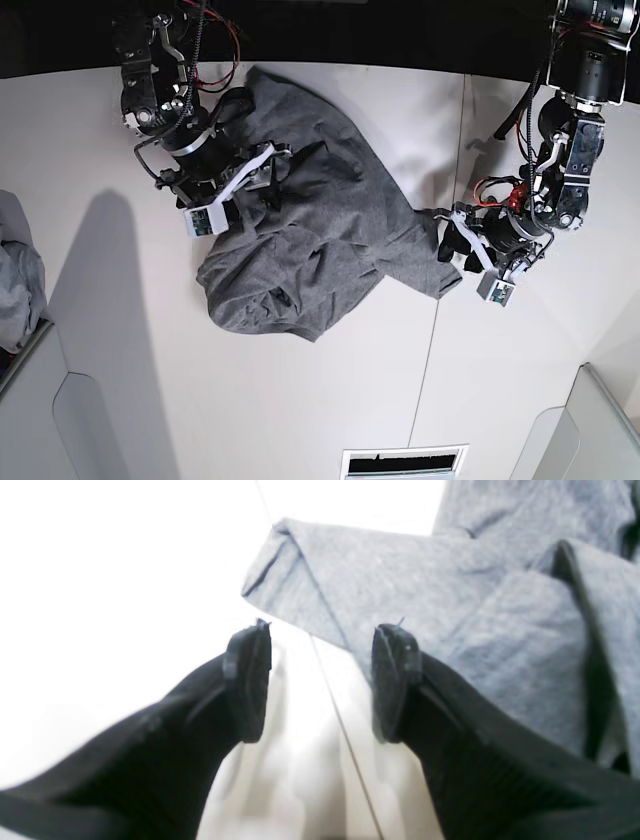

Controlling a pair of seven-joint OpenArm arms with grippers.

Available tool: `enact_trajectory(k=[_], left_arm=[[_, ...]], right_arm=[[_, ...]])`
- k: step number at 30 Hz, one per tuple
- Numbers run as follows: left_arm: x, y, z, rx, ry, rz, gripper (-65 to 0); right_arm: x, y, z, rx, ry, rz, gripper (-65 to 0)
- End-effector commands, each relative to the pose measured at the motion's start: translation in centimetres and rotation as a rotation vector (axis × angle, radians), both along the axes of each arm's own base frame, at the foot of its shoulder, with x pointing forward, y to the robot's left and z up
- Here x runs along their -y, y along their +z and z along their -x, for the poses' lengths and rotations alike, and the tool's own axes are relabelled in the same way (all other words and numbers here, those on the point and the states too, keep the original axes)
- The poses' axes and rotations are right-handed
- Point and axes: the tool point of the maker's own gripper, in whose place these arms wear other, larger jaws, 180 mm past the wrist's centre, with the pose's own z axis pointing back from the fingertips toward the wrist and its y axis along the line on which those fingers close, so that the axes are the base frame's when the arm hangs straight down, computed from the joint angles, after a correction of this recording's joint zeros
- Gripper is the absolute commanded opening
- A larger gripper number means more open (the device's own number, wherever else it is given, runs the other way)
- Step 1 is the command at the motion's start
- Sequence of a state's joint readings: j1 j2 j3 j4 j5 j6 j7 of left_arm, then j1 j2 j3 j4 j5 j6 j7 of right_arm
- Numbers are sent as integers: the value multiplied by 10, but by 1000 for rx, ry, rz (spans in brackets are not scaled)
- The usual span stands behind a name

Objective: Layout the t-shirt on the table in an organized manner, then fold the t-shirt properly
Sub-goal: 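Lower both grippers and grasp opposite edges of the grey t-shirt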

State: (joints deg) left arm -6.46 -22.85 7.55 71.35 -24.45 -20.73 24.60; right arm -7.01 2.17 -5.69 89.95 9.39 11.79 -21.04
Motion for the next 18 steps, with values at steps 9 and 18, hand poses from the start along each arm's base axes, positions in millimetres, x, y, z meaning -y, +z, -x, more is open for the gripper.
enact_trajectory(k=[9,18], left_arm=[[8,-2,-36,4,46,84,-303],[26,-11,-32,-18,15,128,-389]], right_arm=[[-8,2,-25,30,-1,-18,-519],[-8,1,-24,28,-1,-18,-563]])
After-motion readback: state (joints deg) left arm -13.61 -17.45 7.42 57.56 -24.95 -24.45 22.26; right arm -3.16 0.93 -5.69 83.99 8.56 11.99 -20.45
